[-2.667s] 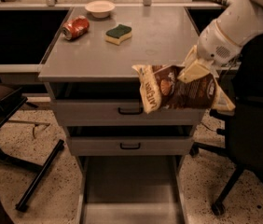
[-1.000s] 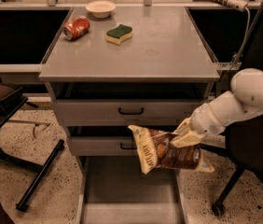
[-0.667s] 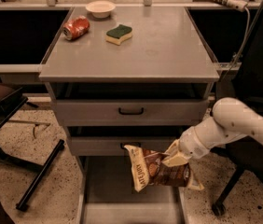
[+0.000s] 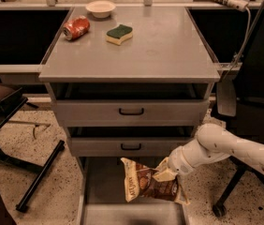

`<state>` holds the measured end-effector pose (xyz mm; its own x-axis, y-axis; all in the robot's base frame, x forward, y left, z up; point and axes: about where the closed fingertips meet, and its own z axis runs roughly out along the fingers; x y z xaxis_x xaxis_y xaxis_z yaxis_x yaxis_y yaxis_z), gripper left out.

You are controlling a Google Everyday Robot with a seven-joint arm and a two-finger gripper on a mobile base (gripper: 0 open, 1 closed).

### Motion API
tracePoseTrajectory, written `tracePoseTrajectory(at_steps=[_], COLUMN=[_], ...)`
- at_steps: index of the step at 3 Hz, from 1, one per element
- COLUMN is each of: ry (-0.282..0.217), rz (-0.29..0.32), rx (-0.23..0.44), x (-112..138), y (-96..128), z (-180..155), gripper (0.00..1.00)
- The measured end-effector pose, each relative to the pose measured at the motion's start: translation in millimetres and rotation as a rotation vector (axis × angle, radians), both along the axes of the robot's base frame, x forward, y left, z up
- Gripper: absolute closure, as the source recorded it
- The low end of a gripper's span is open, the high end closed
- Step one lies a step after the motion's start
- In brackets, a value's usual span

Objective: Place brown chip bag into bottom drawer

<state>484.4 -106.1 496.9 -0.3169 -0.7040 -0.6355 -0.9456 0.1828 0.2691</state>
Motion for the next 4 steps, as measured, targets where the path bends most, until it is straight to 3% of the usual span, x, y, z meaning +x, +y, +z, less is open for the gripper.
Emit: tracePoseTrajectory(at_steps=[1, 2, 3, 4], ry=[-0.004, 0.03, 0.008, -0.042], rz=[0.005, -0.122, -0.252, -0.308], rx=[0.019, 0.098, 0.107, 0.09], x=[17, 22, 20, 38], y=[24, 50, 57, 52], z=[-52, -129, -177, -182], gripper=[1.0, 1.0, 1.0, 1.0])
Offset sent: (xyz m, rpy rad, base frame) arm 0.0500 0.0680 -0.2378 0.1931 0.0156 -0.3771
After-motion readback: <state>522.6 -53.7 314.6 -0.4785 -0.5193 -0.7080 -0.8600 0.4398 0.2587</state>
